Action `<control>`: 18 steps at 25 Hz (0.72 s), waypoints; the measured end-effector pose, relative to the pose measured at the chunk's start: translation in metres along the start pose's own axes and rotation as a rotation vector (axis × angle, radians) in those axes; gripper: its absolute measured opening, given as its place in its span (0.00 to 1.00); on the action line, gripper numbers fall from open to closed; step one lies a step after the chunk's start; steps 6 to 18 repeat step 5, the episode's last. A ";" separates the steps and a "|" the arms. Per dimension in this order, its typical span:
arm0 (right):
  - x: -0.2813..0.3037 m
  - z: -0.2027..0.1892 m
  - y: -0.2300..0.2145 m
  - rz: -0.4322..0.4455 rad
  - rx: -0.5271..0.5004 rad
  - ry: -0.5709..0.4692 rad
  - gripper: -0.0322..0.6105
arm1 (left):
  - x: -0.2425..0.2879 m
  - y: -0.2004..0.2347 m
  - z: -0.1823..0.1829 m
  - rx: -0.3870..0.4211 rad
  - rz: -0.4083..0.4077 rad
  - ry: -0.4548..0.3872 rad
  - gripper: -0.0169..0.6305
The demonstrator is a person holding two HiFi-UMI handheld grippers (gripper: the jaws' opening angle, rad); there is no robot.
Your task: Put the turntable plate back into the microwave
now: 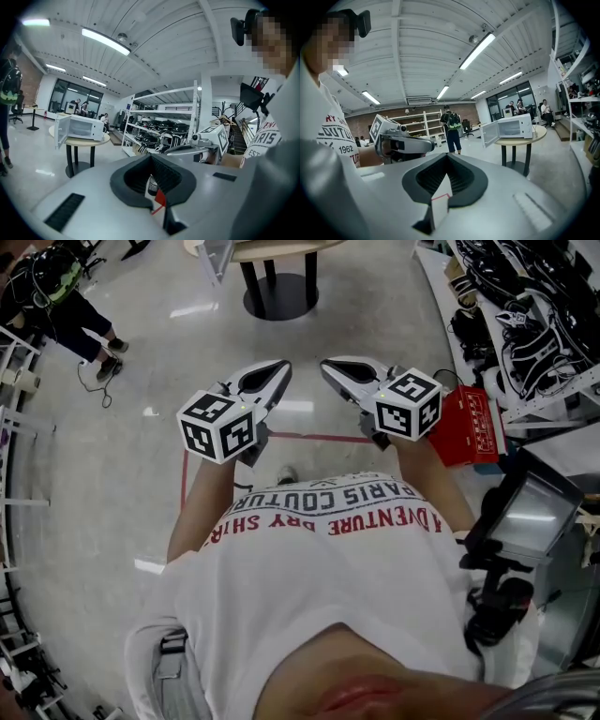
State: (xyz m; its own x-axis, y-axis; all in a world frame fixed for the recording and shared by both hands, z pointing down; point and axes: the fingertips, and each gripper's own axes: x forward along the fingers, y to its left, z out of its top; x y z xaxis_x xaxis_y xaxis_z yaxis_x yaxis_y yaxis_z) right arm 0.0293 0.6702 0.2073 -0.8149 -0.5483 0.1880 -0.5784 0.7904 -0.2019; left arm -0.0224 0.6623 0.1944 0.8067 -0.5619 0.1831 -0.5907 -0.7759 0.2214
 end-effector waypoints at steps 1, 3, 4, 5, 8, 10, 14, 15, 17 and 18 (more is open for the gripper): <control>0.000 -0.001 -0.001 0.002 0.001 -0.002 0.05 | 0.001 0.000 -0.001 0.001 0.002 0.000 0.03; -0.001 -0.003 0.000 0.006 0.005 -0.007 0.05 | 0.002 0.000 -0.004 -0.004 0.005 0.004 0.03; -0.001 -0.003 0.001 0.007 0.006 -0.008 0.05 | 0.002 0.000 -0.006 -0.009 0.006 0.007 0.03; -0.001 -0.004 0.003 0.007 0.007 -0.009 0.05 | 0.002 -0.001 -0.007 -0.014 0.006 0.009 0.03; -0.001 -0.004 0.003 0.007 0.007 -0.009 0.05 | 0.002 -0.001 -0.007 -0.014 0.006 0.009 0.03; -0.001 -0.004 0.003 0.007 0.007 -0.009 0.05 | 0.002 -0.001 -0.007 -0.014 0.006 0.009 0.03; -0.001 -0.004 0.003 0.007 0.007 -0.009 0.05 | 0.002 -0.001 -0.007 -0.014 0.006 0.009 0.03; -0.001 -0.004 0.003 0.007 0.007 -0.009 0.05 | 0.002 -0.001 -0.007 -0.014 0.006 0.009 0.03; -0.001 -0.004 0.003 0.007 0.007 -0.009 0.05 | 0.002 -0.001 -0.007 -0.014 0.006 0.009 0.03; -0.001 -0.004 0.003 0.007 0.007 -0.009 0.05 | 0.002 -0.001 -0.007 -0.014 0.006 0.009 0.03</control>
